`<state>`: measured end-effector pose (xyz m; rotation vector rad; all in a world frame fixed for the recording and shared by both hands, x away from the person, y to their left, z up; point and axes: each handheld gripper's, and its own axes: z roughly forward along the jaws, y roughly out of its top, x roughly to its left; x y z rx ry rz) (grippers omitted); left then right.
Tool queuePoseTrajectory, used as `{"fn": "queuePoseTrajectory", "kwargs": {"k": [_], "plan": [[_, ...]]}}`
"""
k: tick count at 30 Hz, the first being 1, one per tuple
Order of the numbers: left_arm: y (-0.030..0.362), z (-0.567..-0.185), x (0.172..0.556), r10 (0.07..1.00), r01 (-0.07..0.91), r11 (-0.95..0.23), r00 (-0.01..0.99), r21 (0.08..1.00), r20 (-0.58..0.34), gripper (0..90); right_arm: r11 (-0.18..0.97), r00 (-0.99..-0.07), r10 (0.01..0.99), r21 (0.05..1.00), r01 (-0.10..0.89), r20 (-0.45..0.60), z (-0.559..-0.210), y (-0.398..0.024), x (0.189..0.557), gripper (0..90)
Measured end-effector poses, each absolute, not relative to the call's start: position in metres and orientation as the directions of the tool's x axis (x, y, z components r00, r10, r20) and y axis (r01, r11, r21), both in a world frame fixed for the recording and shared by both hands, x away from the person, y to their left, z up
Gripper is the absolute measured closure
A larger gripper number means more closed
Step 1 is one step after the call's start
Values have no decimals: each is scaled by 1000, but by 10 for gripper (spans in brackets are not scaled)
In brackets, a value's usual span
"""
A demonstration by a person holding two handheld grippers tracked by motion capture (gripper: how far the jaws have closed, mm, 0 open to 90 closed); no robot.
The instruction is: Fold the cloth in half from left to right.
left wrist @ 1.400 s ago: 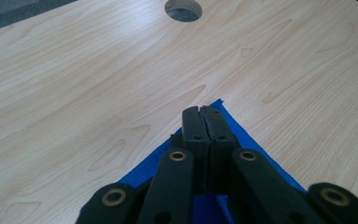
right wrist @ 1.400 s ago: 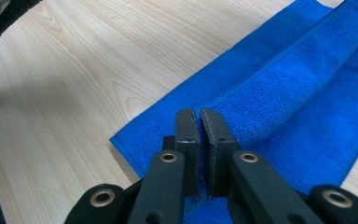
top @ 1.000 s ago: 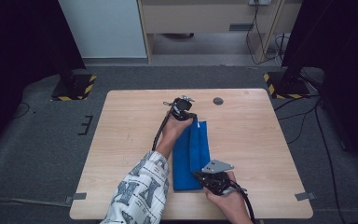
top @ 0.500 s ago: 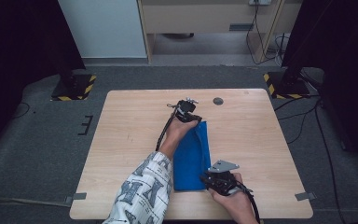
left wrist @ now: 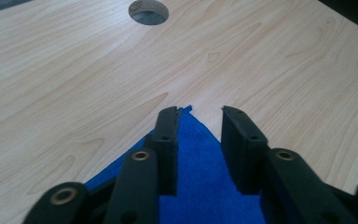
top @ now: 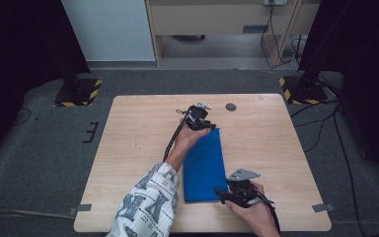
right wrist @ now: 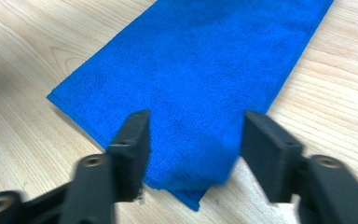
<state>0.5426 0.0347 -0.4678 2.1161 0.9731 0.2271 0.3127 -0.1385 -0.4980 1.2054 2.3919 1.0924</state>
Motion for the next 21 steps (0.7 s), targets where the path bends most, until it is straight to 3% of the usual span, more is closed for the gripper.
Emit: {"fn": "queuePoseTrajectory", "kwargs": {"k": [5,11,14,21], "plan": [[44,-463,532,697,535,-420,707,733,-117,459,372,-625,776,737,565,88,-493,-140,312,244],[64,-461,522,697,521,-418,709,744,-106,238,358,-612,787,752,554,76,-491,-143,336,173],[77,-461,520,705,521,-420,703,743,-95,172,365,-616,785,758,541,61,-488,-143,354,150],[105,-463,515,710,527,-405,696,748,-106,111,380,-643,764,772,509,49,-482,-136,395,126]]}}
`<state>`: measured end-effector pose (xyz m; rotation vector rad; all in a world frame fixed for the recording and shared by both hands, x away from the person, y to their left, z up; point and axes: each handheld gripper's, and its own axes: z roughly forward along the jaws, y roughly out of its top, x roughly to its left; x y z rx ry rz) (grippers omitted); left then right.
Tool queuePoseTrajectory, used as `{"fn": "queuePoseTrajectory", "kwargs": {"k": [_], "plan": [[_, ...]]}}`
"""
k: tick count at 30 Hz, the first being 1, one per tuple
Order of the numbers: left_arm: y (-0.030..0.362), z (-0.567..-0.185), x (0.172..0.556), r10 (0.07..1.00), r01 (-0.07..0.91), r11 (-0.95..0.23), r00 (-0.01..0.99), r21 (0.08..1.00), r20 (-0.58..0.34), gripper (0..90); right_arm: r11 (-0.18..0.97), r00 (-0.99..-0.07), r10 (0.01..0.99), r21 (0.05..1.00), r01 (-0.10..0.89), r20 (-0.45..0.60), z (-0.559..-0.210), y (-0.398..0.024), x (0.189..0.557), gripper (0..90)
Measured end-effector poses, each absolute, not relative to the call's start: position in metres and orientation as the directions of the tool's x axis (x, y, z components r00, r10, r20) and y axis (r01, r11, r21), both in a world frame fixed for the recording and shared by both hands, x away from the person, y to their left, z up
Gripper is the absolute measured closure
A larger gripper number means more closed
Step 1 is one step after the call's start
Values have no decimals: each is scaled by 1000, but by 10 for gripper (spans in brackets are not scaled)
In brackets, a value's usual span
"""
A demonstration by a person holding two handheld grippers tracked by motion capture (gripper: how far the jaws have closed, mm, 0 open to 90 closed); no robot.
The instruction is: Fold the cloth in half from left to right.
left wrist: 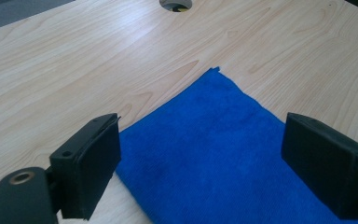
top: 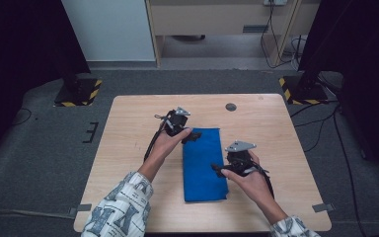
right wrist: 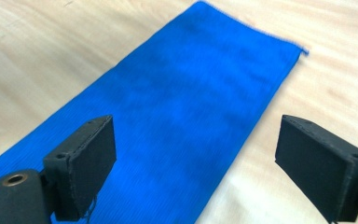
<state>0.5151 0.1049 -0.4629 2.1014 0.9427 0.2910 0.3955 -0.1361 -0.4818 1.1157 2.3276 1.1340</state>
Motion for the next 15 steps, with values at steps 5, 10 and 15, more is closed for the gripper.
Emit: {"fn": "queuePoseTrajectory", "kwargs": {"k": [5,10,15], "plan": [[118,-461,515,718,530,-400,688,747,-104,108,402,-660,750,765,504,40,-480,-133,422,150],[121,-458,511,715,524,-404,692,750,-98,108,390,-657,752,767,509,54,-476,-132,441,185],[126,-457,506,719,513,-412,691,753,-78,113,404,-655,753,748,527,56,-475,-129,456,212]]}}
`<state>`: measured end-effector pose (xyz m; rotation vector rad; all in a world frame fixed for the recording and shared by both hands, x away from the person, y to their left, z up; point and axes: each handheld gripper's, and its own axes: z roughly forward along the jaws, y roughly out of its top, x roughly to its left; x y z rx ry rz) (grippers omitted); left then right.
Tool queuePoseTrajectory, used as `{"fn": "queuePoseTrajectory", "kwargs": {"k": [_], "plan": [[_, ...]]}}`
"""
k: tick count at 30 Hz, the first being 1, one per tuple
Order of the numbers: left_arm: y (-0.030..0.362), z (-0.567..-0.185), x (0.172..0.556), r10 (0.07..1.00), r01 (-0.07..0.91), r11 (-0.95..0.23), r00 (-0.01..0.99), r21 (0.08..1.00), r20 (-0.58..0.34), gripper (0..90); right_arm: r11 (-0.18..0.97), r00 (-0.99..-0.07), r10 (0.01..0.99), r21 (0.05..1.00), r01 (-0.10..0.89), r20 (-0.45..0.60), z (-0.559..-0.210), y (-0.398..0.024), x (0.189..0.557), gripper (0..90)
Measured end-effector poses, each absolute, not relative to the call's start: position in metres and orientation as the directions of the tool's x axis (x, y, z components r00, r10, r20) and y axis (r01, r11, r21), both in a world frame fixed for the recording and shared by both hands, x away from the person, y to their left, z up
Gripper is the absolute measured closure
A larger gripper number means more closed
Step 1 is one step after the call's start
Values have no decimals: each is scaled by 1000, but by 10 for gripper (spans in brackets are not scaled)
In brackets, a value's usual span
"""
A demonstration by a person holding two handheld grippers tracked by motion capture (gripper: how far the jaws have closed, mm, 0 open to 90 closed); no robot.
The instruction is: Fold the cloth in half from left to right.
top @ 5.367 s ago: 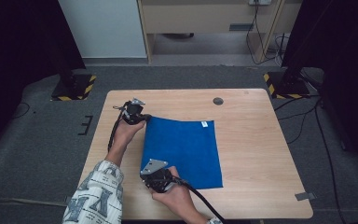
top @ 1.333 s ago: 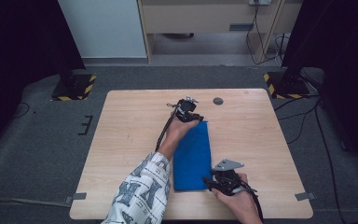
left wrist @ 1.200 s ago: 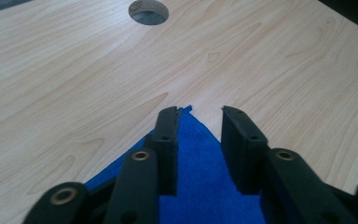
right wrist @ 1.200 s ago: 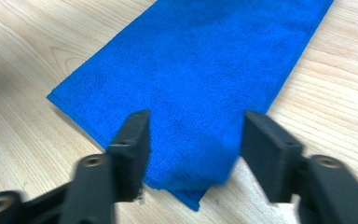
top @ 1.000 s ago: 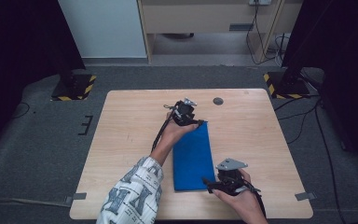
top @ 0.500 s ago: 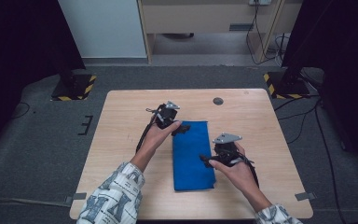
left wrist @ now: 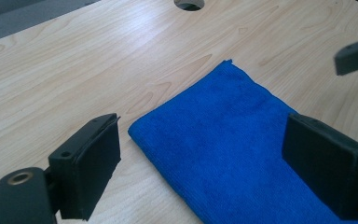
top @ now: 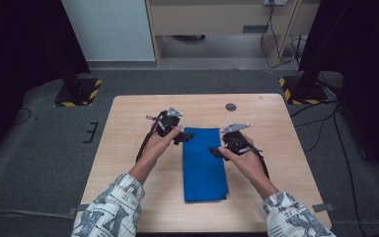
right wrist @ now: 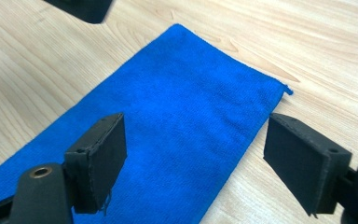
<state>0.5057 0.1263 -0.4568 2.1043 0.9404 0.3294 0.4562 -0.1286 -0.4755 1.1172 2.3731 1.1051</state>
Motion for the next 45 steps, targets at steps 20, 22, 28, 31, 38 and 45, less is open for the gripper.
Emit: {"fn": "queuePoseTrajectory", "kwargs": {"k": [20,22,28,31,38,45], "plan": [[139,-476,521,761,553,-351,638,756,-113,136,400,-643,765,752,524,42,-457,-119,510,329],[139,-476,522,766,558,-344,632,755,-118,141,402,-643,765,750,526,41,-457,-118,514,341],[138,-477,523,766,555,-347,633,756,-113,142,411,-646,762,739,533,42,-463,-116,525,375],[139,-479,524,771,564,-347,626,749,-115,143,411,-645,763,742,530,38,-465,-117,528,397],[143,-481,528,787,582,-327,603,744,-127,162,407,-627,778,726,555,44,-476,-121,537,450],[138,-480,536,782,580,-339,611,741,-121,216,404,-618,785,715,571,50,-480,-126,550,507]]}}
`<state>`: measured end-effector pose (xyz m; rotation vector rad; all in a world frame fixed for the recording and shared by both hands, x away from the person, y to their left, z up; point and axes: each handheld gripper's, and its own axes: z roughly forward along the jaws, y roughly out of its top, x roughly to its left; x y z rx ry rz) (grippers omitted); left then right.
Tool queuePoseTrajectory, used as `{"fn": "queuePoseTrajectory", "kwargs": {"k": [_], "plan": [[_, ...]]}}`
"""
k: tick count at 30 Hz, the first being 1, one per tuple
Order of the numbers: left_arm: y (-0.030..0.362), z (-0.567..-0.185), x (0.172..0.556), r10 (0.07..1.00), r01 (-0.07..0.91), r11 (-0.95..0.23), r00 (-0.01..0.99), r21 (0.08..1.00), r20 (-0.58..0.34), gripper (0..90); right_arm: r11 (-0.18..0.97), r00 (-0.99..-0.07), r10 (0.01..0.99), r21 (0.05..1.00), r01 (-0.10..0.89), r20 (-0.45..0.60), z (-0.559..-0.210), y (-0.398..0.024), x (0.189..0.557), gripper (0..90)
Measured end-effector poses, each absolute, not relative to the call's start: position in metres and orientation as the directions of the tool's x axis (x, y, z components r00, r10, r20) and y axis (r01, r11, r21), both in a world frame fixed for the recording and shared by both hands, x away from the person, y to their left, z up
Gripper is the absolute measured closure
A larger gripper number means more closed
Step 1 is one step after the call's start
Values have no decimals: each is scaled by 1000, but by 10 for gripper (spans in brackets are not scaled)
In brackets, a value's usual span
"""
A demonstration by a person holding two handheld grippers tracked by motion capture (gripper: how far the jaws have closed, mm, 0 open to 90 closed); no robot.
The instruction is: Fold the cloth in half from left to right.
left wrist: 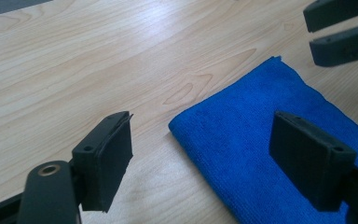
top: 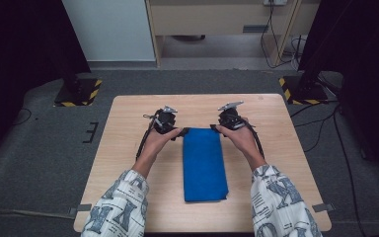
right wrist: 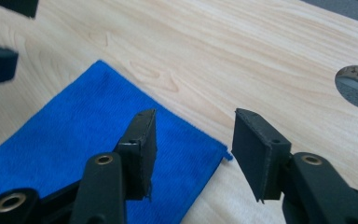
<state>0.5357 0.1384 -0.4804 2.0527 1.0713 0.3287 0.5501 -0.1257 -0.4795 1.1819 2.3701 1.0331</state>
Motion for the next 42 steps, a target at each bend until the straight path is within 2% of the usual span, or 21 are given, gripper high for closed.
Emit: {"fn": "queuePoseTrajectory", "kwargs": {"k": [4,11,16,27,33,38,42], "plan": [[135,-489,542,788,593,-311,598,743,-147,249,385,-597,799,706,595,67,-483,-128,558,545],[130,-507,548,797,613,-347,592,710,-121,268,395,-597,799,683,614,74,-497,-131,563,577],[126,-515,550,801,596,-379,595,708,-72,269,400,-588,806,667,629,70,-507,-126,565,531],[118,-529,555,813,594,-386,580,706,-44,271,396,-556,829,636,663,64,-521,-120,569,461],[117,-532,556,813,594,-388,580,705,-42,274,402,-562,825,641,654,56,-523,-118,569,462],[115,-530,554,806,588,-405,591,700,-30,312,425,-583,811,635,645,49,-522,-115,566,580],[109,-527,550,782,579,-436,622,689,-29,497,435,-597,800,630,643,56,-521,-111,564,727]]}}
